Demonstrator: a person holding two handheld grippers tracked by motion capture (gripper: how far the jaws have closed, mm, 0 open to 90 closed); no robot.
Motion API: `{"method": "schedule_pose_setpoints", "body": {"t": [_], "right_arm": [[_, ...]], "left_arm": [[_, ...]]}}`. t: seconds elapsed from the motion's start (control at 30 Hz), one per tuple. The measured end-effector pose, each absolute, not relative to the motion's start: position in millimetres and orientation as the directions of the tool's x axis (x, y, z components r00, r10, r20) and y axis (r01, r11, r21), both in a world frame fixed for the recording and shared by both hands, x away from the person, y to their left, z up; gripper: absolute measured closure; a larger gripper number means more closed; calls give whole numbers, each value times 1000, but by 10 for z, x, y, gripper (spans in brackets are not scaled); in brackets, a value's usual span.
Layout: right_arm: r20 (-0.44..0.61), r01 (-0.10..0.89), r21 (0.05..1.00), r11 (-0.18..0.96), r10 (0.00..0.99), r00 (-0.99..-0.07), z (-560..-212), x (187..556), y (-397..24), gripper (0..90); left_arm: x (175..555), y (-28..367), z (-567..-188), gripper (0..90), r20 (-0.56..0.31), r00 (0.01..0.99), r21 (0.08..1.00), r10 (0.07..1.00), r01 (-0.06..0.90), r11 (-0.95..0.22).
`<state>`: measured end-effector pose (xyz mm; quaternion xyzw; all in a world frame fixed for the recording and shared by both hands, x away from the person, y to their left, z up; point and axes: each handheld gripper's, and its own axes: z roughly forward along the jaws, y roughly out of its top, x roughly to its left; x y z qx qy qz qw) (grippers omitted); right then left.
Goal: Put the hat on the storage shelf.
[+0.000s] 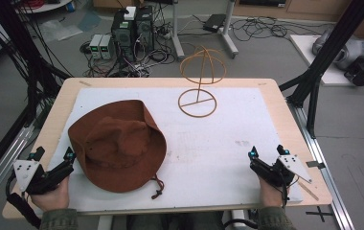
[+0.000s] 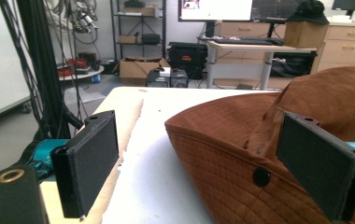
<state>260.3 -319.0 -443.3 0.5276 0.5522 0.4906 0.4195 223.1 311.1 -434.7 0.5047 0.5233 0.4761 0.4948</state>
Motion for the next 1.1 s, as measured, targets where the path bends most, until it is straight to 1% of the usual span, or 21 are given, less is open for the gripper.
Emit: {"method": "schedule_pose_setpoints", "body": {"t": [0.53, 1.0, 1.1], "right_arm": [[59, 162, 986, -46, 995, -79, -4428, 2594, -3208, 73], [80, 152, 986, -69, 994, -68, -4393, 2571, -3243, 73], [83, 152, 986, -72, 994, -67, -4389, 2570, -3252, 73]], "left_arm": [[2238, 3107, -4333, 134, -41, 3, 998, 999, 57, 40], [2231, 3107, -4265, 132, -45, 44, 998, 998, 45, 43], [2228, 3131, -4244, 120, -49, 57, 998, 997, 44, 47]]}}
